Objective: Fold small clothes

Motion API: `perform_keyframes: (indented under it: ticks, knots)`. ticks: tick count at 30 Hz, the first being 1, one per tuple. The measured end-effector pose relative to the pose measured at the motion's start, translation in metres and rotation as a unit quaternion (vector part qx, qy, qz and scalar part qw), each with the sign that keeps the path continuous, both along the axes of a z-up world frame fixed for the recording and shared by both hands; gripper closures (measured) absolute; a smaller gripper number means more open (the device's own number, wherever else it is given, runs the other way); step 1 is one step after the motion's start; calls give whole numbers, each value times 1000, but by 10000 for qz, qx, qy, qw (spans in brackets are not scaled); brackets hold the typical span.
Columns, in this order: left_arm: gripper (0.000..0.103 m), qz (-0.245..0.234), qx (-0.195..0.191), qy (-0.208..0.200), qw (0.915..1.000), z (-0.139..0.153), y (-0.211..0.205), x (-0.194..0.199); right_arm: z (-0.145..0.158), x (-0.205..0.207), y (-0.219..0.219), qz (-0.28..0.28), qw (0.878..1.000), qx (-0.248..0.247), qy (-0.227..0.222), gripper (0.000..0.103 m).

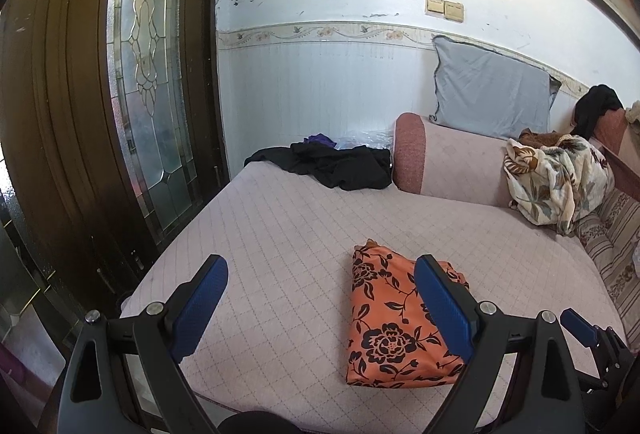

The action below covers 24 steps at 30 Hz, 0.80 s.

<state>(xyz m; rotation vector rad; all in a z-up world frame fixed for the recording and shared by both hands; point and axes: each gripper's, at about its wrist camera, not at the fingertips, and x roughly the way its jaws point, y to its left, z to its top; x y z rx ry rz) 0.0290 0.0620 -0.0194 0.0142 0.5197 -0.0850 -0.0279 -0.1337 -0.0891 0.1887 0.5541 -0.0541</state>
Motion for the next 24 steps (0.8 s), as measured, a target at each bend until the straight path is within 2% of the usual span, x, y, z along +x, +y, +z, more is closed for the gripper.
perform_keyframes:
  ticks: [10,24]
  knots:
    - [9,44,38,-86,9999,4,4,-4,6,-4,11,117,9998,-138,-56,24]
    - [9,-144,284,-33,9995,0,-19,7,-2,7,-5,28,9999,103,62,24]
